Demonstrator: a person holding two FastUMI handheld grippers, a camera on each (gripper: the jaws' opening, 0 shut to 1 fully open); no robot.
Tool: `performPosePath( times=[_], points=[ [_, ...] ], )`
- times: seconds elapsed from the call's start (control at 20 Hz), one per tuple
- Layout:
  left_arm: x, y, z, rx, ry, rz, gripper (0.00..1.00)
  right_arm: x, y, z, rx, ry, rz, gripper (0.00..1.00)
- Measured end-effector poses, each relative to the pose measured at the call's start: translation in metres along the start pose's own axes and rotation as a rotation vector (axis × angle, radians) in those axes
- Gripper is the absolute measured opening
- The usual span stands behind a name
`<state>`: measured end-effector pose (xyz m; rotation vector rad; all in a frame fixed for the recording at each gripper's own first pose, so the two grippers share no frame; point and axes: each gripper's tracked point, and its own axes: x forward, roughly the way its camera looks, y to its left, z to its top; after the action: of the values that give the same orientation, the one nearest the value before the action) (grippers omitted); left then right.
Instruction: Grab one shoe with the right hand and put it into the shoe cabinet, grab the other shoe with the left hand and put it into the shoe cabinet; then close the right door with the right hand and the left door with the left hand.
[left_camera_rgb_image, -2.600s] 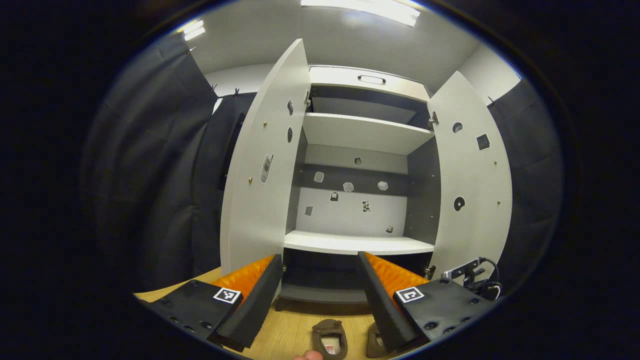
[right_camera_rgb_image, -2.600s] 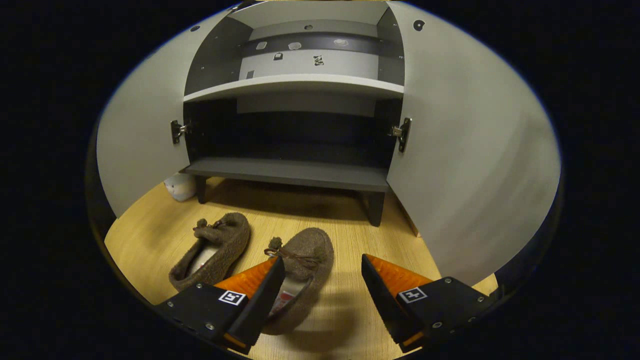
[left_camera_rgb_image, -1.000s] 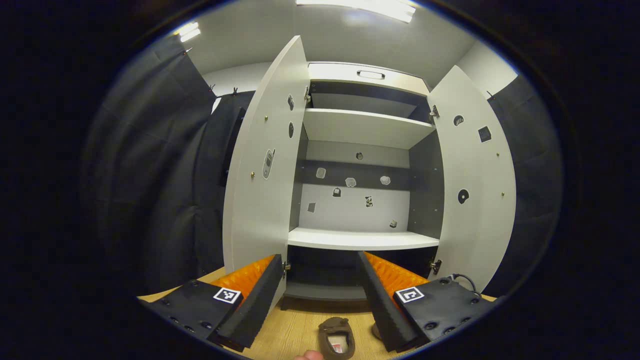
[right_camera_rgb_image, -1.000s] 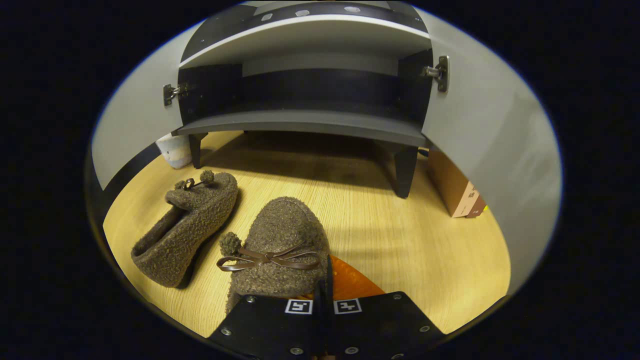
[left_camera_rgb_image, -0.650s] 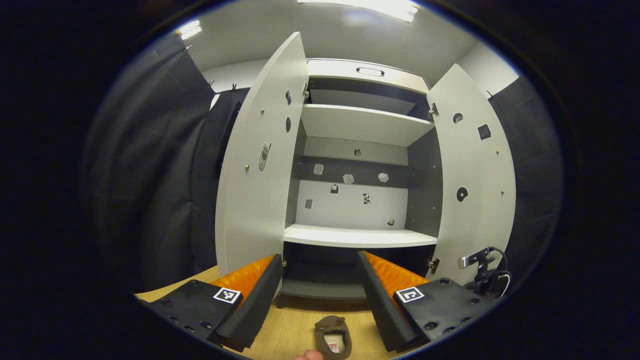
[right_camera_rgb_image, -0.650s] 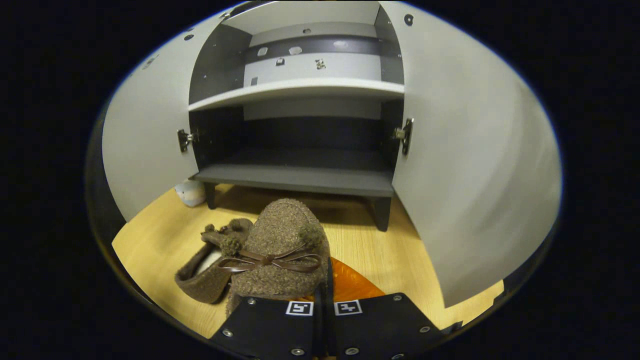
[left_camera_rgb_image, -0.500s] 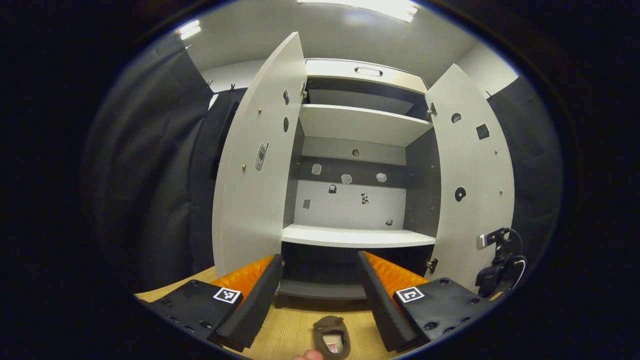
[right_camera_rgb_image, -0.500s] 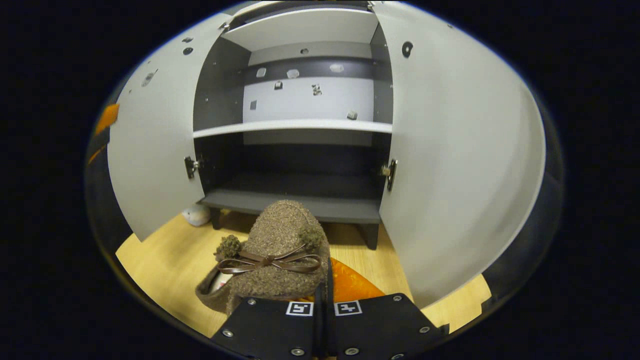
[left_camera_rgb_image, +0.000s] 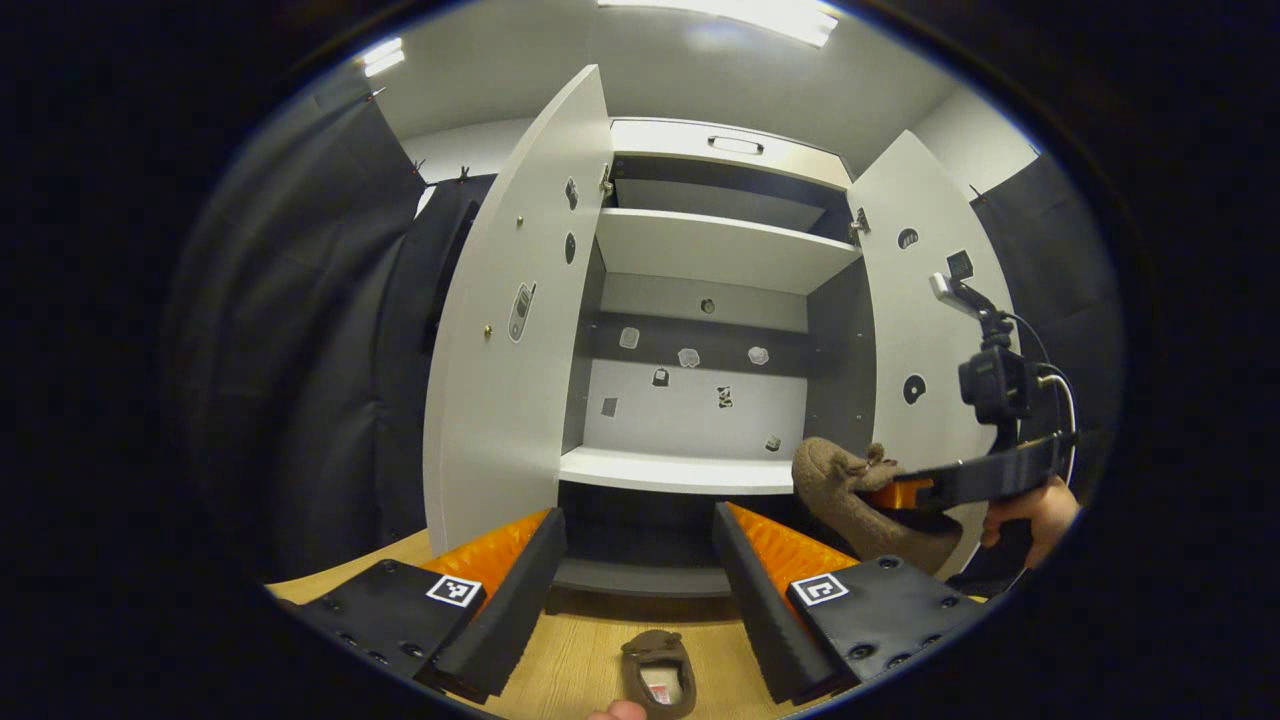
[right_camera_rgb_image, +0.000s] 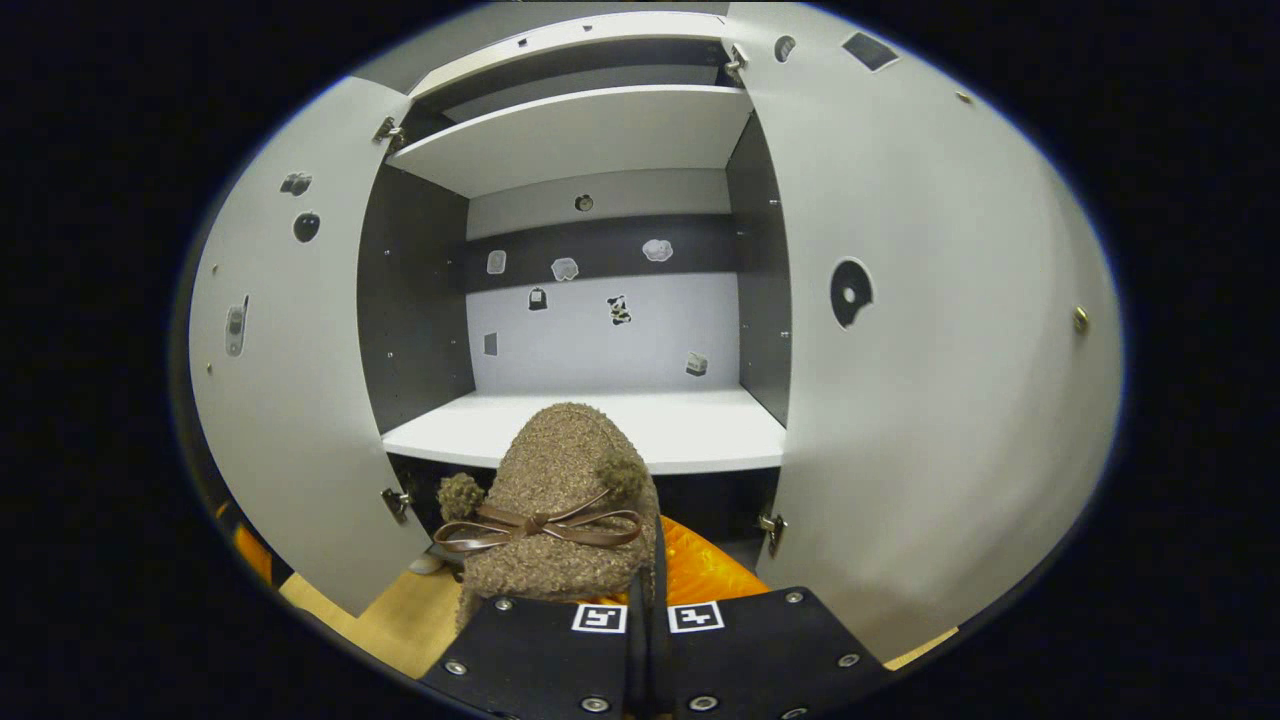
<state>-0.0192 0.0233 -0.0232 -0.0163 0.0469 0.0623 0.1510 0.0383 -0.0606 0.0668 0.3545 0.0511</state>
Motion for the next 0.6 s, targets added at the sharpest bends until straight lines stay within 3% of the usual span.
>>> performPosePath(
  times=[0.25, 0.6],
  points=[
    [-0.003, 0.003, -0.002, -0.004, 0.002, 0.001, 0.94, 0.088, -0.011, 0.053, -0.045, 0.013, -0.083, 0.0],
    [-0.002, 0.003, -0.003, 0.011, 0.003, 0.002, 0.96, 0.18, -0.024, 0.049, -0.062, 0.193, -0.15, 0.01]
  ],
)
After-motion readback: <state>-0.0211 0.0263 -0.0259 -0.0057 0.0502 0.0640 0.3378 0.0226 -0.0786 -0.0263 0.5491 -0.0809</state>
